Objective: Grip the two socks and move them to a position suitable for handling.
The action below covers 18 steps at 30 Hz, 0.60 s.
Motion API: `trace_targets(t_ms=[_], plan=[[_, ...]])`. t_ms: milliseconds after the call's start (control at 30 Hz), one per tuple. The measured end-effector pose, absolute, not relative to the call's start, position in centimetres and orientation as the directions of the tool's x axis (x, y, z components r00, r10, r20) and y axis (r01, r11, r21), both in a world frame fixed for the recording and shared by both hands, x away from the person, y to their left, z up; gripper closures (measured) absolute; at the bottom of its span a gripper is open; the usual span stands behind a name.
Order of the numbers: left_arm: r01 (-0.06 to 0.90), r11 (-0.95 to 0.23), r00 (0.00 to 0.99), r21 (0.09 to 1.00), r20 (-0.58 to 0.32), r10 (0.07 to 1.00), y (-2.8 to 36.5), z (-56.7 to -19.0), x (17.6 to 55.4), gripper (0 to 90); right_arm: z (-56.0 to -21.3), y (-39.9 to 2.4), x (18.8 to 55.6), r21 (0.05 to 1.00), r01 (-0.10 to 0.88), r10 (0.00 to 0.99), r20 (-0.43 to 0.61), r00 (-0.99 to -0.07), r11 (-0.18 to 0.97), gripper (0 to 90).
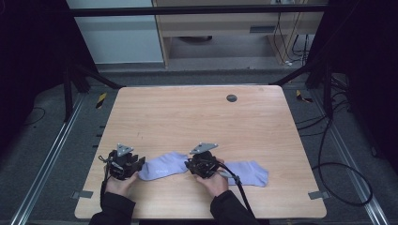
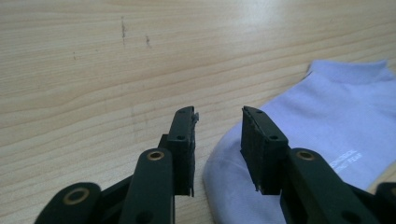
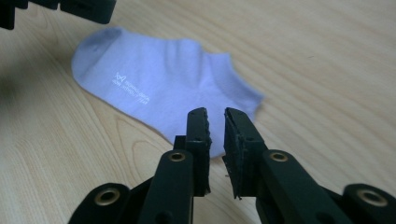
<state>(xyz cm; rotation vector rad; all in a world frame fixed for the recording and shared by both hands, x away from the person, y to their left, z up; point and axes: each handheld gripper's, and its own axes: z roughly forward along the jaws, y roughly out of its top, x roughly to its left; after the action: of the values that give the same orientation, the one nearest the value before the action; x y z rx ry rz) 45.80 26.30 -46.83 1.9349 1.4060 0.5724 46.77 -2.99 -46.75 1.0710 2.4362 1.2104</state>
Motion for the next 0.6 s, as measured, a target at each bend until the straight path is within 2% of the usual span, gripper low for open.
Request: trace_targets(t_ms=[300,600], plan=[[0.605,-0.195,0.409,0.772,-0.091,0.908,24.5,-45.3,44.9,59.4,-44.9,-8.4,46.0,0.796,0.506,0.728,0.125,-0.674,0.331,67.6],[0.565,-0.276,0.511,0.777,-0.067,0.857,20.6,-44.4,44.4,56.5,-44.3,-14.4,44.4,0.798,0.526,0.786,0.109,-0.608,0.296,64.6]])
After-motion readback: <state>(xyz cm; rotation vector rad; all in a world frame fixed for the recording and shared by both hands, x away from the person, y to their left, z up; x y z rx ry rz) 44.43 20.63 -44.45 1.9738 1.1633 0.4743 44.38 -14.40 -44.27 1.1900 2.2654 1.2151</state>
